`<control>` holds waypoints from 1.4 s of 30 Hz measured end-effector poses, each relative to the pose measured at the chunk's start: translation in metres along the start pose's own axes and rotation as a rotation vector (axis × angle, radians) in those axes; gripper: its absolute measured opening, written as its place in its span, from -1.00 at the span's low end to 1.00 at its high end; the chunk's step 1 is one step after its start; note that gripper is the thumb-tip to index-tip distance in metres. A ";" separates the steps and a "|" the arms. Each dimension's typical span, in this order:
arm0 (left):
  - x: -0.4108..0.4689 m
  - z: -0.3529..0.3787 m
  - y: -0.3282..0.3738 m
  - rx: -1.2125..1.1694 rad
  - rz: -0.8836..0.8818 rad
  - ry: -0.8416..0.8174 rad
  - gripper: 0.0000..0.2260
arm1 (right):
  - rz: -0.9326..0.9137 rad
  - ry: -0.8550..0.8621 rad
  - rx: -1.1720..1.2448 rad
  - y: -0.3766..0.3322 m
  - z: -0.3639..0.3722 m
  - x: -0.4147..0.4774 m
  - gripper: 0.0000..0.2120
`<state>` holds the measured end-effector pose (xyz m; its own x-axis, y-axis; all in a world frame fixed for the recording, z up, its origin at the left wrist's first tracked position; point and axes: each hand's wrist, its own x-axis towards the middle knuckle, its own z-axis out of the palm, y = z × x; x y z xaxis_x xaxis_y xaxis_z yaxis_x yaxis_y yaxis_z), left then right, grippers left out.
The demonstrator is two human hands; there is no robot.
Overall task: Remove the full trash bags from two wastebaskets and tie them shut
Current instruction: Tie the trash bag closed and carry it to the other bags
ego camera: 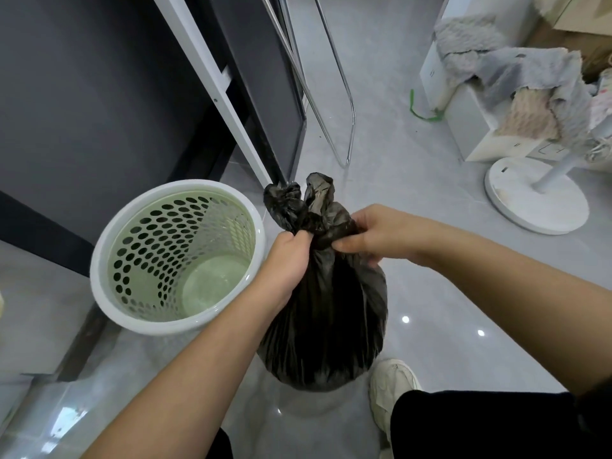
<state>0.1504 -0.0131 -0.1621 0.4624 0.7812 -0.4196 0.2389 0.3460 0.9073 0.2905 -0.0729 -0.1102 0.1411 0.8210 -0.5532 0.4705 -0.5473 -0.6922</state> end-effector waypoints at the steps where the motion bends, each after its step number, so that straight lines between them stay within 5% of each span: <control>1: -0.001 -0.001 0.002 0.010 -0.004 -0.012 -0.75 | -0.005 0.035 0.057 0.000 0.000 0.002 -0.90; 7: -0.001 -0.010 -0.001 0.067 0.189 -0.228 -0.85 | 0.003 0.127 0.332 0.004 -0.010 0.004 -0.92; 9: 0.001 -0.012 -0.006 0.174 0.303 -0.267 -0.72 | -0.012 0.144 0.335 0.003 -0.013 0.003 -0.88; 19: 0.026 -0.007 -0.023 0.442 0.304 -0.090 -0.53 | -0.283 0.267 -0.096 -0.002 -0.009 0.004 -0.77; 23: 0.019 -0.010 -0.013 0.459 0.376 -0.044 -0.77 | -0.247 0.201 0.021 0.003 -0.022 0.005 -0.85; 25: 0.016 -0.015 -0.004 0.647 0.483 -0.014 -0.94 | -0.229 0.101 -0.019 0.013 -0.025 0.008 -0.81; 27: 0.016 -0.021 0.008 0.902 0.574 0.028 -0.88 | -0.240 0.023 -0.129 0.025 -0.020 0.017 -0.71; 32: 0.018 -0.020 0.059 0.974 0.388 -0.156 -0.84 | -0.399 -0.093 0.004 0.030 0.011 0.034 -0.49; 37: 0.028 -0.011 0.086 0.661 0.142 -0.326 -0.86 | -0.636 -0.032 0.139 0.022 0.030 0.050 -0.68; 42: 0.045 -0.009 0.095 0.531 -0.054 -0.403 -0.93 | -0.470 0.144 0.273 0.032 0.047 0.068 -0.76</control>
<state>0.1863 0.0599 -0.0944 0.6964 0.4785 -0.5348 0.6108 -0.0040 0.7918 0.2747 -0.0421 -0.1918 0.0974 0.9902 -0.1004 0.2719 -0.1235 -0.9544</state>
